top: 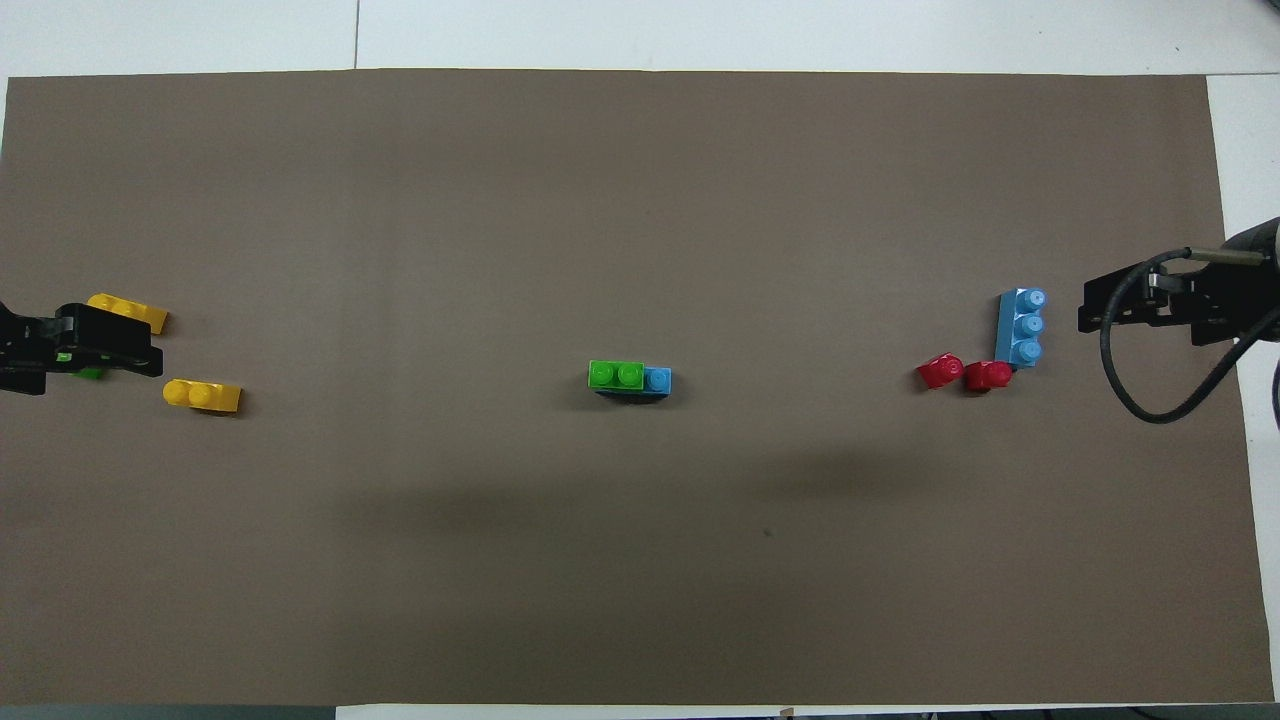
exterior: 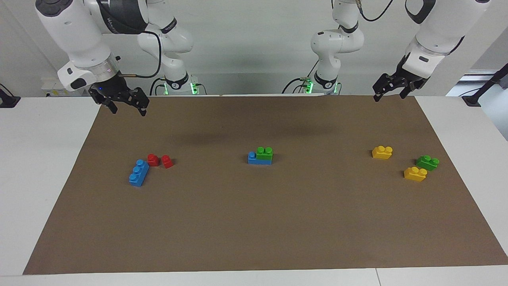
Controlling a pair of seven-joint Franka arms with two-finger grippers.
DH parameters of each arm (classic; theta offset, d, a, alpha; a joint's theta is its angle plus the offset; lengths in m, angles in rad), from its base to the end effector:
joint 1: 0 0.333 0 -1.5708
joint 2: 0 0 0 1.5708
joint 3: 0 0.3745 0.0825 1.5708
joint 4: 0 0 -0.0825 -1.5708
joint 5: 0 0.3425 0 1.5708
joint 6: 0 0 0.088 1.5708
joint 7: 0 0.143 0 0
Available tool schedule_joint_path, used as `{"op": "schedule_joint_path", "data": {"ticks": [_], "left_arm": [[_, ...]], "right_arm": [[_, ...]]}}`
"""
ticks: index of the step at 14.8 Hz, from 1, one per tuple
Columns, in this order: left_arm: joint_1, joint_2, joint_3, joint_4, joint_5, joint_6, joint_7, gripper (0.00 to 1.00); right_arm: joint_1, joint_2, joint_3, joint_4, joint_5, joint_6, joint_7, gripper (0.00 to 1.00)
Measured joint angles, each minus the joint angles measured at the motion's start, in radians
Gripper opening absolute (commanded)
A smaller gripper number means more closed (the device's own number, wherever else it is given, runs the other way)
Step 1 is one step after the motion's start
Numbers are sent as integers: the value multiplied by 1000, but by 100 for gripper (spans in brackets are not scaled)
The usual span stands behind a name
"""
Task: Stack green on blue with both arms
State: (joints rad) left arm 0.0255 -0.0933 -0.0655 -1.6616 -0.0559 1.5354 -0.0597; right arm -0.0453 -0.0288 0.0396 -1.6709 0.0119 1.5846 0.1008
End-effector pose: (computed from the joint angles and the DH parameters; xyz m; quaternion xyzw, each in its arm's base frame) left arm 0.4721 -0.0289 0.6512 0.9995 0.0095 -0.0178 0.0240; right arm 0.4988 -0.0008 0.6198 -0.9981 0.0535 0.0290 0.0040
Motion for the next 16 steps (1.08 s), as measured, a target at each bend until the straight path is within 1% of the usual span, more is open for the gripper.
{"op": "schedule_joint_path", "data": {"ticks": [3, 16], "left_arm": [[4, 0, 4, -4, -2, 54, 64, 100], [5, 0, 2, -12, 14, 74, 92, 100]], "right_arm": [[0, 0, 0, 0, 0, 0, -28, 100], [-1, 0, 0, 0, 0, -1, -35, 100]]}}
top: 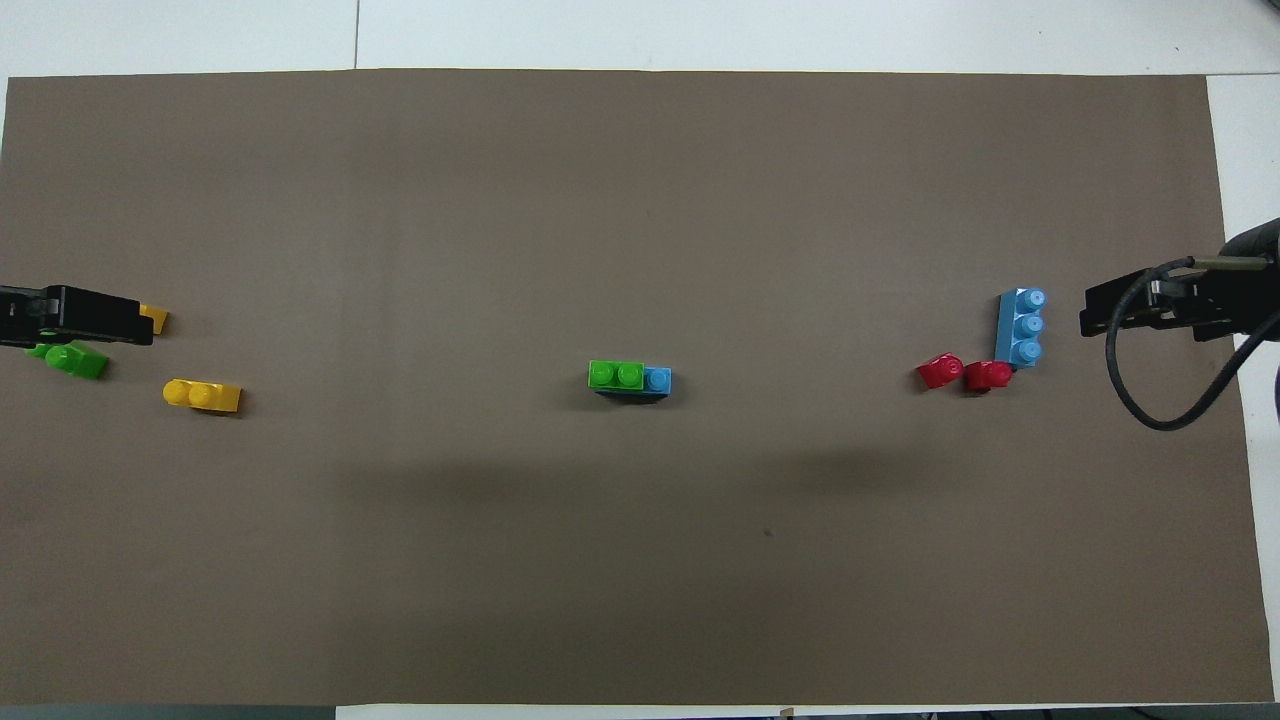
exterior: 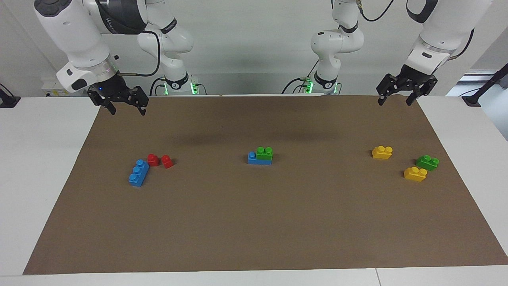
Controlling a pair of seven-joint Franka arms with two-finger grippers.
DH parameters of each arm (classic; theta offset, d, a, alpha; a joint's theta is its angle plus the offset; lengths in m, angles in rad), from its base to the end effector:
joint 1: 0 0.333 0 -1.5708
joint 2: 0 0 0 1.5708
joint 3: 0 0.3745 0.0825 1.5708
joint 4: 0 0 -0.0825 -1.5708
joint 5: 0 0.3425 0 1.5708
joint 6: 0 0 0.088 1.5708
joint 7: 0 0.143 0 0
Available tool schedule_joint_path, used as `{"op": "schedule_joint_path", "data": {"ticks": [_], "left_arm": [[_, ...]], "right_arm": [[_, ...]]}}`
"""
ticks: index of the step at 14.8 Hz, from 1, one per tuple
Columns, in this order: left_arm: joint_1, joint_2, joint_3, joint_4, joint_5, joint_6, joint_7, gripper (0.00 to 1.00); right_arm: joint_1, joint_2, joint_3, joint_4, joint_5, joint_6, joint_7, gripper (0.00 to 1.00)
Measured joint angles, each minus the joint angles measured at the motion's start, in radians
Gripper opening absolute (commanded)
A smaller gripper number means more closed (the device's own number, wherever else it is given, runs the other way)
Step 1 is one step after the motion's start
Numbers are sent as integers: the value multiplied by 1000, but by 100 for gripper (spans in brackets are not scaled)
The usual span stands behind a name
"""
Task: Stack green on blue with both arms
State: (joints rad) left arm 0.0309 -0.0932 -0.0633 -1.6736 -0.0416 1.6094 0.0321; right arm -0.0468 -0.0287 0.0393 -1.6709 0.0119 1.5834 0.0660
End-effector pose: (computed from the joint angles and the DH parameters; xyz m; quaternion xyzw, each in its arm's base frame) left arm 0.4822 -0.0232 0.6524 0.9992 -0.0316 0.0144 0.0178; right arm 0.4987 -0.0017 0.6196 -0.9989 0.0370 0.0296 0.0045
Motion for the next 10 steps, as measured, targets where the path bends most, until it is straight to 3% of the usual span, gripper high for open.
{"op": "schedule_joint_path", "data": {"ticks": [10], "left_arm": [[0, 0, -1, -4, 32, 1, 37, 100]], "right_arm": [[-9, 1, 0, 0, 0, -1, 0, 100]]}}
